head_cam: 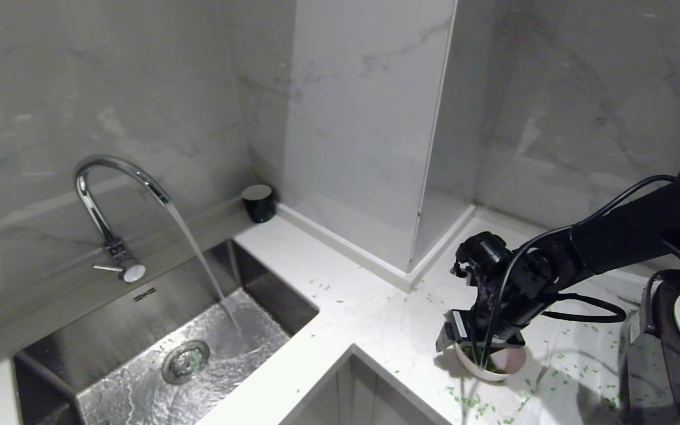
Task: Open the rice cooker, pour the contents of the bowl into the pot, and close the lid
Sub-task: Pick up the bowl on the table
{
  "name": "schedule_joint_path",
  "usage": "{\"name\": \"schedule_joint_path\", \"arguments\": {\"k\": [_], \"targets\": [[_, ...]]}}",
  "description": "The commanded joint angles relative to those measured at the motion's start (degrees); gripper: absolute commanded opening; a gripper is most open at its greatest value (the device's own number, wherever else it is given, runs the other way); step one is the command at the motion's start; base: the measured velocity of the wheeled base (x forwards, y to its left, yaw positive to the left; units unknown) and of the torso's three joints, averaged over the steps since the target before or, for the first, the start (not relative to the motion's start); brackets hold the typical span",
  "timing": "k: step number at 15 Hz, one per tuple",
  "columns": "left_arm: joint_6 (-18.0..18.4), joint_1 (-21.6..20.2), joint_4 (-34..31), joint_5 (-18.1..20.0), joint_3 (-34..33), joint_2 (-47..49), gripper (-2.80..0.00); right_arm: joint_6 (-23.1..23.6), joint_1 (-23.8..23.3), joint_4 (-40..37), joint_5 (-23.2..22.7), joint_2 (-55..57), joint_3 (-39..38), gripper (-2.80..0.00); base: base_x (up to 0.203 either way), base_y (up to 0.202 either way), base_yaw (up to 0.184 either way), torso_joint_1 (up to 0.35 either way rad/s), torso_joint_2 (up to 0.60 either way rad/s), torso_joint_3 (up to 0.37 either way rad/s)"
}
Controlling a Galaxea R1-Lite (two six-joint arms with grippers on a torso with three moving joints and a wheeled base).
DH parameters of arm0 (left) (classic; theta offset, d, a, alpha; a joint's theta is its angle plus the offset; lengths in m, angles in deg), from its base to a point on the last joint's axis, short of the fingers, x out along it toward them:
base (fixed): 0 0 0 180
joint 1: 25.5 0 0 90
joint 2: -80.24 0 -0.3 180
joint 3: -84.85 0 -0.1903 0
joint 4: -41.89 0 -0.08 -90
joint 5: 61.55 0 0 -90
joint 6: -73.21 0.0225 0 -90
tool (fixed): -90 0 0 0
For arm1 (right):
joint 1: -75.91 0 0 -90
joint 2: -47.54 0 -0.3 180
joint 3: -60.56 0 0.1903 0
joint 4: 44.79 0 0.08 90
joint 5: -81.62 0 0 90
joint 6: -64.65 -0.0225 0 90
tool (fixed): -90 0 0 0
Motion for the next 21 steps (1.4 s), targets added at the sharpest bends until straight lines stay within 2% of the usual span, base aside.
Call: {"name": "schedule_joint_path", "arguments": {"k": [1,5,6,11,13,21], "targets": [[0.0,-0.01,-0.06,0.0,0.0,-0.08,0.0,-0.1,0.57,-0.09,0.31,1.85,1.68,0.0,0.0,0.0,0.0,0.0,0.0,0.0],[0.0,-0.01,-0.06,0.0,0.0,-0.08,0.0,-0.19,1.11,-0.18,0.36,2.19,2.03,0.0,0.0,0.0,0.0,0.0,0.0,0.0],[0.0,-0.01,-0.06,0.0,0.0,-0.08,0.0,-0.19,1.29,-0.33,0.43,2.53,2.38,-2.8,0.0,0.0,0.0,0.0,0.0,0.0],[-0.53,-0.1,0.12,-0.09,0.0,-0.08,0.0,0.04,2.0,-0.71,3.98,3.25,2.54,-2.8,0.0,0.0,0.0,0.0,0.0,0.0],[-0.61,-0.1,0.21,-0.09,0.0,-0.1,0.0,1.54,2.08,-2.52,5.23,3.68,3.23,-2.8,0.0,0.0,0.0,0.0,0.0,0.0],[-0.96,-0.19,0.21,-0.27,-0.08,-0.08,0.0,1.65,1.96,-4.89,5.35,4.26,6.94,-2.8,0.0,0.0,0.0,0.0,0.0,0.0]]}}
